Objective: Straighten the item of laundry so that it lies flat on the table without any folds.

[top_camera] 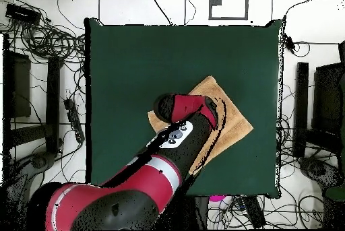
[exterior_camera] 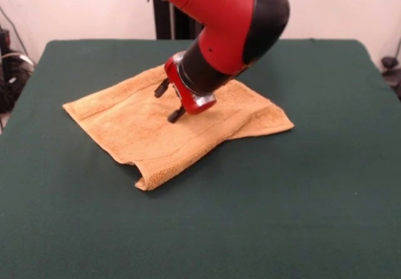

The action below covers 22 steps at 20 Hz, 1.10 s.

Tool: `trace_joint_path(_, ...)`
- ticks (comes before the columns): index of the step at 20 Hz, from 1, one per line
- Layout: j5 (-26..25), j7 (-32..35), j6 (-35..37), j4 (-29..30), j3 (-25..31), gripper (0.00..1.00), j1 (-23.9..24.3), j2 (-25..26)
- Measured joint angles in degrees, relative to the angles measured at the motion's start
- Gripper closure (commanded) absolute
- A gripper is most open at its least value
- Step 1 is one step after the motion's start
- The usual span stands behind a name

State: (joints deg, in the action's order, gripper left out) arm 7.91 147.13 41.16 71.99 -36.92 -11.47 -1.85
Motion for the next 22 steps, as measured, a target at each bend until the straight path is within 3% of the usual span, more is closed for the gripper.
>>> trace_joint_path(9,-4.6,0.0,-19.2,7.3,3.1,0.00,4.8,-4.4)
trace_joint_path(22,-2.0,0.0,-15.9,6.6,2.5,0.00,5.0,-4.0)
